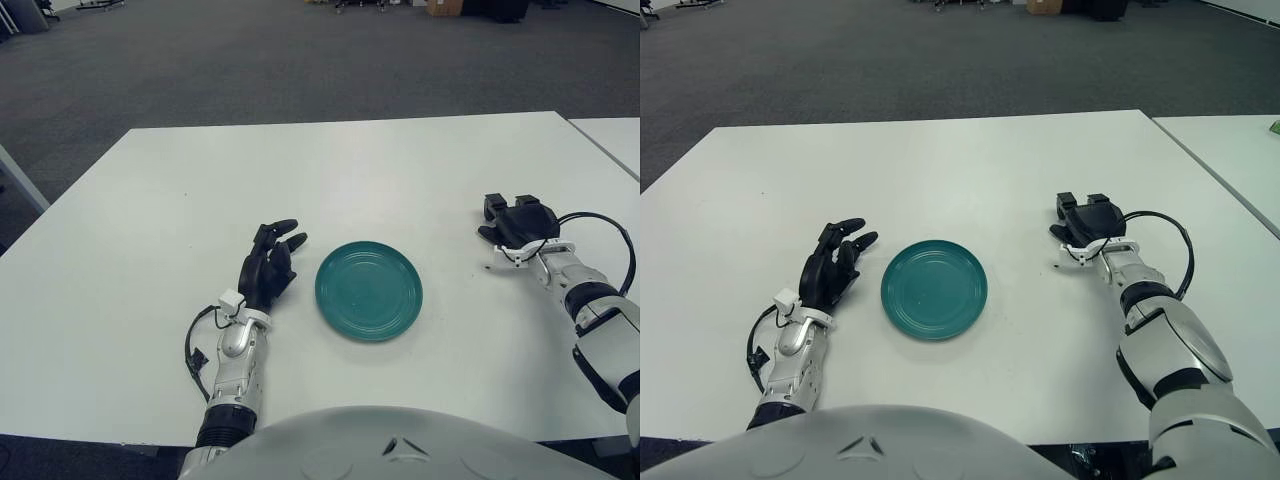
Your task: Put the gum into the plate.
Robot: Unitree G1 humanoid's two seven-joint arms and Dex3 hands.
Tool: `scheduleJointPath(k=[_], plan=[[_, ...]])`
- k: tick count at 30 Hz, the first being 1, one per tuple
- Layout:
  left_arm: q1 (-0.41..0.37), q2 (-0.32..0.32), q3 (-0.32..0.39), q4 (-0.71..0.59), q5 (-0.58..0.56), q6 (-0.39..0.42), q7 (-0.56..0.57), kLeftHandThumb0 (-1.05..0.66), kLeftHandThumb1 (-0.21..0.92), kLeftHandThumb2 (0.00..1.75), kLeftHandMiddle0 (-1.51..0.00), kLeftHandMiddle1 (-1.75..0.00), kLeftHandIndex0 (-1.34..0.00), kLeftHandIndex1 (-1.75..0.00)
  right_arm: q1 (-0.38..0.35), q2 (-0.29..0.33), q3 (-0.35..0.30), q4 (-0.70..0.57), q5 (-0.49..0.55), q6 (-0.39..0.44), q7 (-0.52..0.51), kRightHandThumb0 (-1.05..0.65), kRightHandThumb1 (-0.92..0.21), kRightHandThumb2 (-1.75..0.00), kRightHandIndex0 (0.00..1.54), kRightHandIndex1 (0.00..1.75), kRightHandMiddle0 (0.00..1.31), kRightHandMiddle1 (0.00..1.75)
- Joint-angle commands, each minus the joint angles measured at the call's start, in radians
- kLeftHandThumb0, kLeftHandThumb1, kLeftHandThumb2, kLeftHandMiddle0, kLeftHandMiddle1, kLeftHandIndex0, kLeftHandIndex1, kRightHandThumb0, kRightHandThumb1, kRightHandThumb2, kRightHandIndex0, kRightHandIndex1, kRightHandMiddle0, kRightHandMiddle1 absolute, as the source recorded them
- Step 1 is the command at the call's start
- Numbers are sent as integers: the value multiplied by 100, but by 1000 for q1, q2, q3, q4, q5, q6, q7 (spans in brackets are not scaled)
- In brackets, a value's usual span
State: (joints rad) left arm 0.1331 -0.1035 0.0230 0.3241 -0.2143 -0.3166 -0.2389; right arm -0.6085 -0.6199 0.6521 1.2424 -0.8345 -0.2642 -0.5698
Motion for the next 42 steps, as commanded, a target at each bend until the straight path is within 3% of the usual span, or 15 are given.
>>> scheduleJointPath(k=[1,11,22,33,42], plan=[[29,6,8,52,5,9,0,-80,92,72,-31,-80,-20,-120,27,25,5,25,-3,3,20,-41,-59,-96,90,175,41,175],[25,8,11,52,-8,16,-15,-78,92,72,-32,-79,-19,-120,-69,-10,-38,-71,15,-72,37,-43,-48,-111,109,175,49,175],[18,9,13,54,-6,17,-21,-77,92,73,-31,-78,-20,-121,-85,-97,-93,-268,17,-138,114,-44,-44,-116,118,175,52,175],[-11,14,20,96,-2,12,-28,-78,92,72,-31,-78,-20,-121,-53,-129,-192,-511,32,-77,267,-45,-40,-121,116,175,55,175],[-29,15,28,123,-8,13,-39,-79,92,71,-31,-77,-20,-121,-22,-159,-258,-597,50,-43,363,-45,-41,-119,105,175,54,175]])
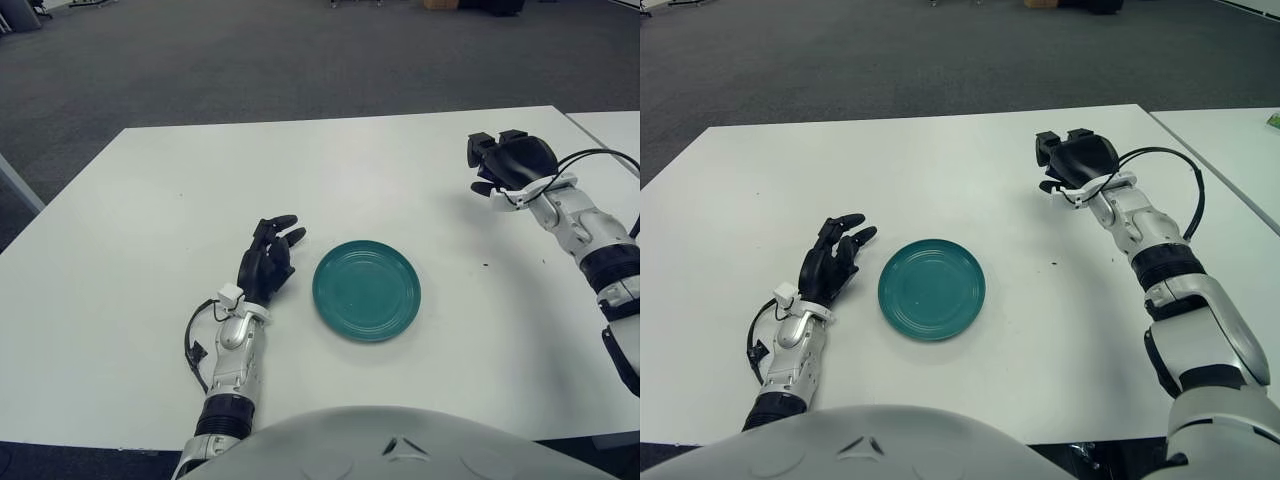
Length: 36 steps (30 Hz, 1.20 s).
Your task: Put the gum into the plate.
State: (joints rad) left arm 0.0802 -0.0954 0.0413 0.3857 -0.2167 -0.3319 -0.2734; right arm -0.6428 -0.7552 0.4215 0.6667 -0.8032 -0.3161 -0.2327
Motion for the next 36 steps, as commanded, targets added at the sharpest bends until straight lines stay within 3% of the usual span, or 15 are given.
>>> scheduleJointPath(k=[1,6,14,24,36], plan=[[21,7,10,65,-4,27,-4,-79,92,71,-31,-77,-20,-121,13,-27,-32,-22,19,7,31,-45,-42,-119,104,175,53,175],[7,9,15,91,-1,18,-4,-79,92,72,-31,-76,-20,-120,13,-44,-75,-76,52,13,95,-44,-43,-117,103,175,53,175],[-18,3,26,134,-5,-1,-4,-78,92,71,-32,-75,-21,-120,45,-59,-161,-309,94,73,225,-45,-40,-120,112,175,54,175],[-37,-7,31,165,2,-17,0,-76,92,71,-33,-74,-22,-120,74,-31,-189,-347,91,97,233,-46,-37,-125,117,175,57,175],[-41,-13,29,175,6,-14,1,-79,92,73,-34,-74,-21,-119,89,19,-180,-375,92,97,255,-46,-37,-124,116,175,57,175]])
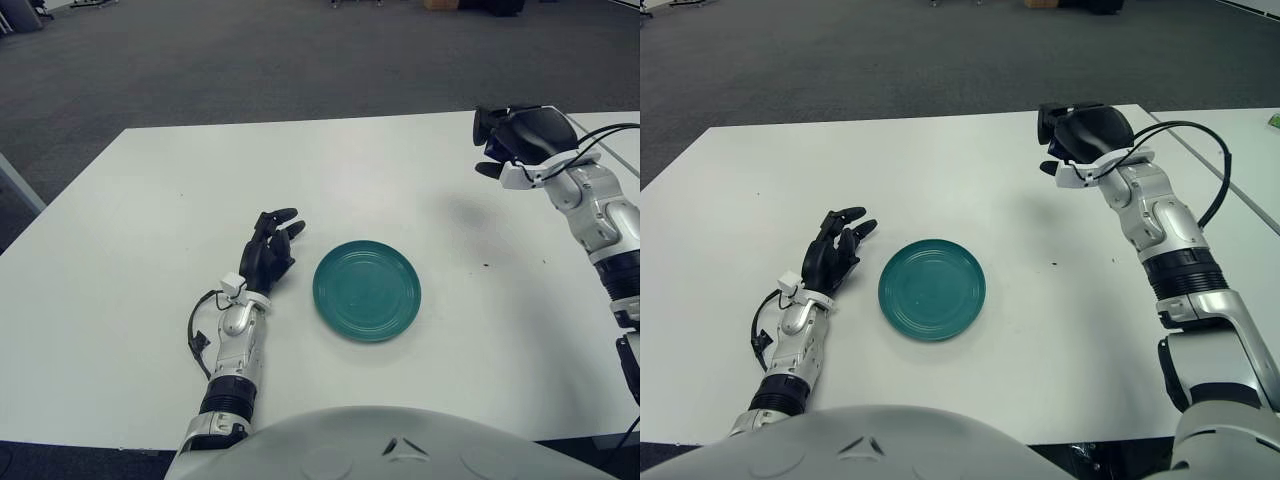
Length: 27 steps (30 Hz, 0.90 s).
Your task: Put the gum into the plate.
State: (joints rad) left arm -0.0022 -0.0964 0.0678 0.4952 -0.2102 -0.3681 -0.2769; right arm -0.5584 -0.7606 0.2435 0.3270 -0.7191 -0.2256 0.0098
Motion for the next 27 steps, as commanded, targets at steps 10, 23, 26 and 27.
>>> scheduleJointPath(k=[10,23,26,27], plan=[[41,-24,2,74,14,7,20,-78,92,74,-33,-73,-21,-119,38,56,-11,-109,11,15,32,-45,-39,-122,110,175,55,175],[41,-33,5,99,23,-4,23,-79,92,74,-33,-71,-21,-119,95,150,28,-275,-11,7,49,-46,-38,-123,108,175,56,175],[41,-35,6,102,25,-6,25,-79,92,74,-33,-71,-21,-119,118,180,41,-327,-14,20,71,-46,-38,-123,109,175,56,175],[42,-36,5,102,27,-7,26,-79,92,74,-33,-70,-21,-119,124,186,43,-336,-16,23,76,-46,-37,-124,109,175,57,175]])
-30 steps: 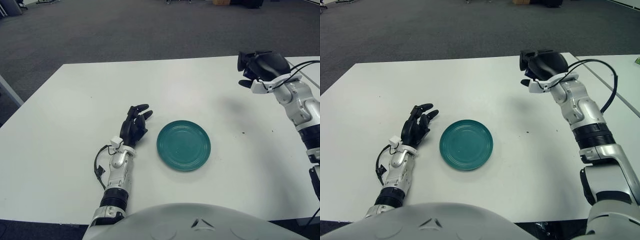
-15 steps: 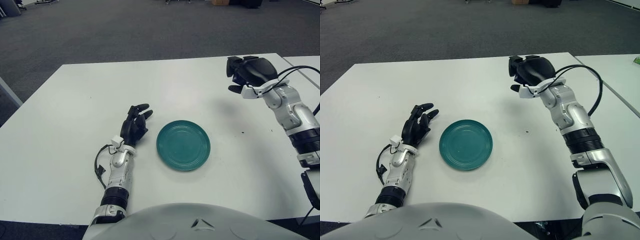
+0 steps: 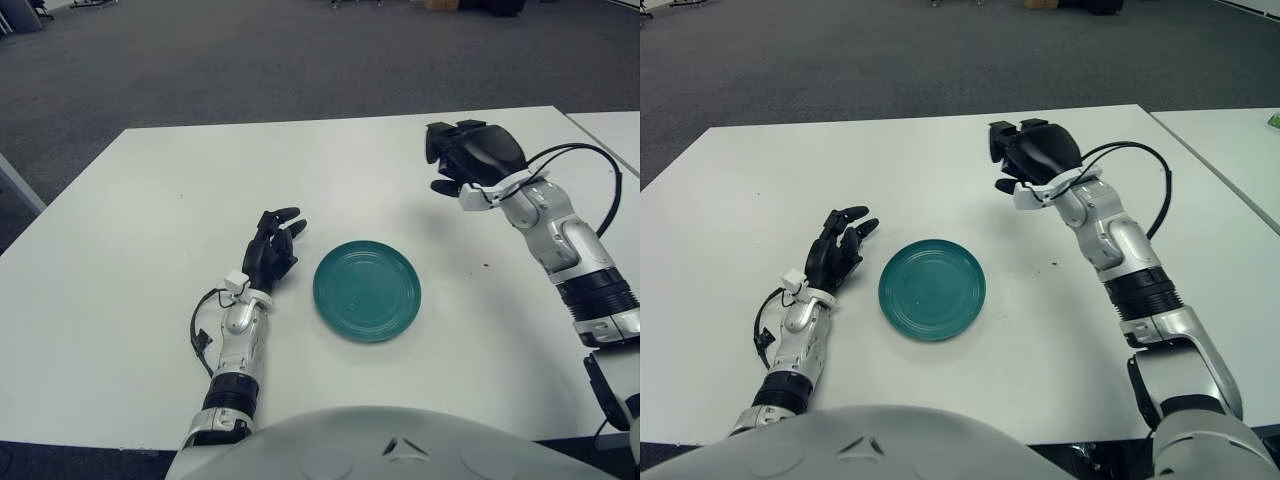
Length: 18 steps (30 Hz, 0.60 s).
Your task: Put the gum into the plate.
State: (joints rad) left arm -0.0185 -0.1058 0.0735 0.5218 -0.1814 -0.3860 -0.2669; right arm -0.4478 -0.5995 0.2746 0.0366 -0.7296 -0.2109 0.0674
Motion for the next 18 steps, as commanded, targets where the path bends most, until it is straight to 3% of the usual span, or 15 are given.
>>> scheduleJointPath(k=[1,11,18], plan=[[59,-28,0,75,-2,11,16,-79,92,74,-33,-70,-21,-119,20,37,21,-55,-13,14,23,-46,-37,-124,109,175,57,175],[79,-34,-18,45,25,8,35,-80,92,75,-35,-72,-20,-118,47,123,117,-81,-107,23,25,-47,-34,-128,107,175,59,175],[106,-46,-27,11,22,27,39,-80,92,75,-37,-74,-21,-118,95,165,151,-185,-147,55,81,-47,-34,-129,107,175,60,175]])
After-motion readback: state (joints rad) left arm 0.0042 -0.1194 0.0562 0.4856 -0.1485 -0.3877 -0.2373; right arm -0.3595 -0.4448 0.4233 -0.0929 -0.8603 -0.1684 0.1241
